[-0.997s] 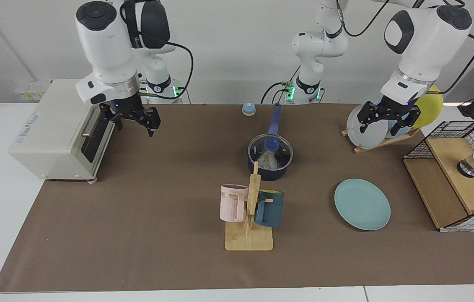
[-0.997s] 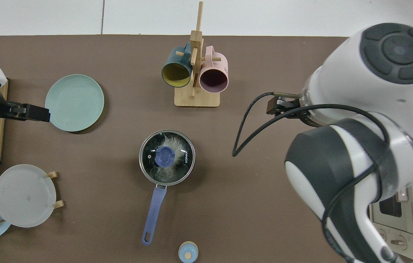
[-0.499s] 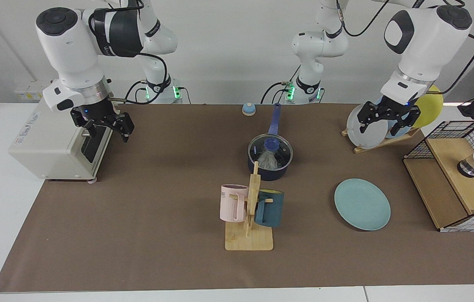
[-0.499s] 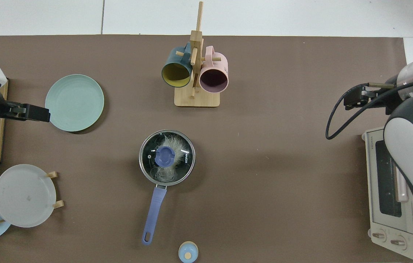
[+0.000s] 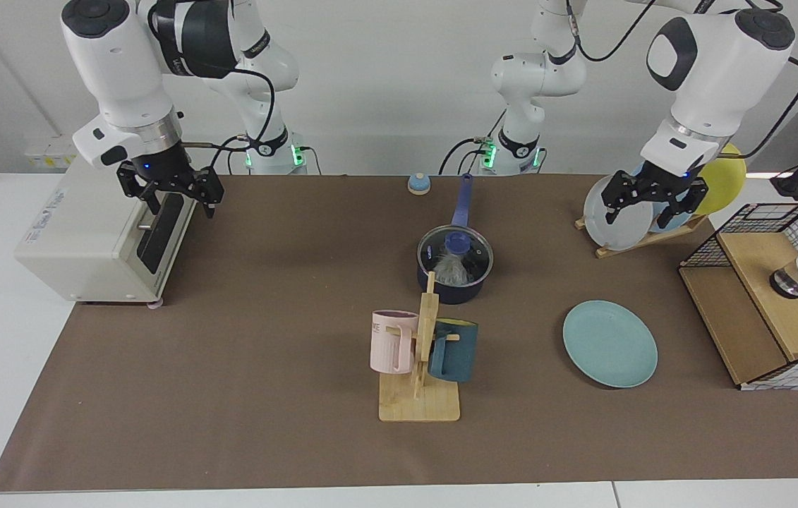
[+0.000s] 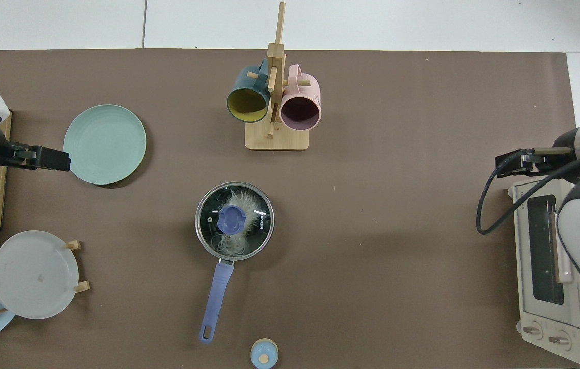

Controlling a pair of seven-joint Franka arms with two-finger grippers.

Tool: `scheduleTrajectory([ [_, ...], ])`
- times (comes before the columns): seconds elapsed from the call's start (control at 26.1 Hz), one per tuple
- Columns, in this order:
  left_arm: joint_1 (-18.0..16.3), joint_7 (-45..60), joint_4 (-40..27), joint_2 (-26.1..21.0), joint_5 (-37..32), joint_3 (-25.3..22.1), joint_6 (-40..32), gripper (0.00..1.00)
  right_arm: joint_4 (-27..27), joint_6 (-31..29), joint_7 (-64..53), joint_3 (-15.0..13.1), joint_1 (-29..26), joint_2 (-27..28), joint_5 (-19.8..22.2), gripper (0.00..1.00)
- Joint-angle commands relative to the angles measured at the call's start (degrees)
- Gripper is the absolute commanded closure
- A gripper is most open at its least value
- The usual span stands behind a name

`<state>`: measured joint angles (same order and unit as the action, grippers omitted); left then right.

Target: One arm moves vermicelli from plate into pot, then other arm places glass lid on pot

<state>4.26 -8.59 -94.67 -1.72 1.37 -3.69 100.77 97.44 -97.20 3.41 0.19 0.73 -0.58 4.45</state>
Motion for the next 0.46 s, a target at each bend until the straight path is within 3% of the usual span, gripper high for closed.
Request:
scheduleTrajectory([
  [0.0,0.4,-0.55,0.01,0.67,0.65,-0.26,-1.02,0.0,2.05,0.35,-3.06,0.69,-1.17,-1.53,-1.2,0.0],
  [0.42,0.4,-0.55,0.01,0.67,0.65,-0.26,-1.02,0.0,1.7,-0.53,-1.56,0.69,-1.08,-1.26,-1.2,0.0],
])
